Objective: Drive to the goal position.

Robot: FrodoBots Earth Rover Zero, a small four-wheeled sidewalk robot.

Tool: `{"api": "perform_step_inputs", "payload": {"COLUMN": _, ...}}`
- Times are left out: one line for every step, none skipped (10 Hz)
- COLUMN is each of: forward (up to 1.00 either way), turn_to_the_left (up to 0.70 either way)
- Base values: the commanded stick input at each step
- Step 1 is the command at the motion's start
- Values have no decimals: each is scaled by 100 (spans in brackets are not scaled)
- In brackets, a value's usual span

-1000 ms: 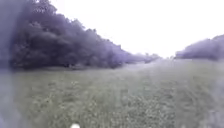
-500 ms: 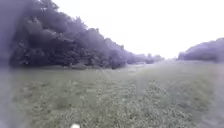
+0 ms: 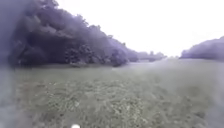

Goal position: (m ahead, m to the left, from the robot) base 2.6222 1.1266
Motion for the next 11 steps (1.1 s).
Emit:
{"api": "perform_step_inputs", "payload": {"forward": 70, "turn_to_the_left": -30}}
{"api": "perform_step_inputs", "payload": {"forward": 70, "turn_to_the_left": -35}}
{"api": "perform_step_inputs", "payload": {"forward": 70, "turn_to_the_left": -35}}
{"api": "perform_step_inputs", "payload": {"forward": 70, "turn_to_the_left": -35}}
{"api": "perform_step_inputs", "payload": {"forward": 70, "turn_to_the_left": -35}}
{"api": "perform_step_inputs", "payload": {"forward": 70, "turn_to_the_left": 0}}
{"api": "perform_step_inputs", "payload": {"forward": 70, "turn_to_the_left": 0}}
{"api": "perform_step_inputs", "payload": {"forward": 70, "turn_to_the_left": 0}}
{"api": "perform_step_inputs", "payload": {"forward": 70, "turn_to_the_left": 0}}
{"api": "perform_step_inputs", "payload": {"forward": 70, "turn_to_the_left": 0}}
{"api": "perform_step_inputs", "payload": {"forward": 70, "turn_to_the_left": 0}}
